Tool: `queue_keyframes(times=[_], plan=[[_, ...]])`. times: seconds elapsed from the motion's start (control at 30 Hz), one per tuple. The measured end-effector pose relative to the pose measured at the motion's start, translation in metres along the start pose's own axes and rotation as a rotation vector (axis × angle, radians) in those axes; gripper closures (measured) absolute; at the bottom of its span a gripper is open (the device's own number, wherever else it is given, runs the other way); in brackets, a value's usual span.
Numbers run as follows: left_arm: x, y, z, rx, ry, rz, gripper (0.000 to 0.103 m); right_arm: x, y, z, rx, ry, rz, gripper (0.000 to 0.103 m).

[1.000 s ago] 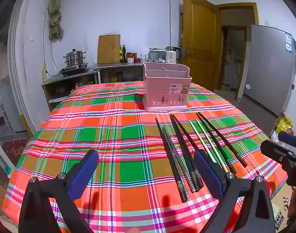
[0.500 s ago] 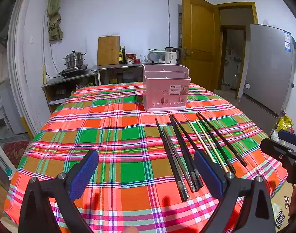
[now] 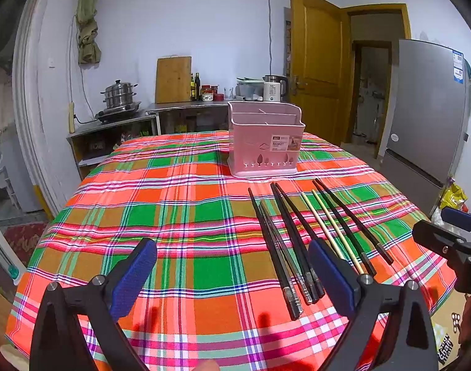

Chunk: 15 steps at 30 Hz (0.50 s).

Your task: Organize utensils

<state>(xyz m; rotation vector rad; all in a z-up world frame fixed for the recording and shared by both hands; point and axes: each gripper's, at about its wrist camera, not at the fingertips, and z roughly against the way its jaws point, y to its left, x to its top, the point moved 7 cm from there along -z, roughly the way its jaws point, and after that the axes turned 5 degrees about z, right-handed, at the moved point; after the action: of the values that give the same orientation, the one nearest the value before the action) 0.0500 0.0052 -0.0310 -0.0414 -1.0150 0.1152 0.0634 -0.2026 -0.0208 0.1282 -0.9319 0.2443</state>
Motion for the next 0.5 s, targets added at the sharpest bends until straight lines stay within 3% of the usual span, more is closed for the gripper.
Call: queue_keyframes(times=[0.5], plan=[[-0.0010, 0.0008, 0.0012, -0.003, 0.003, 0.000, 0.004, -0.0031, 0.0012, -0.0015, 0.005, -0.002, -0.003, 0.001]])
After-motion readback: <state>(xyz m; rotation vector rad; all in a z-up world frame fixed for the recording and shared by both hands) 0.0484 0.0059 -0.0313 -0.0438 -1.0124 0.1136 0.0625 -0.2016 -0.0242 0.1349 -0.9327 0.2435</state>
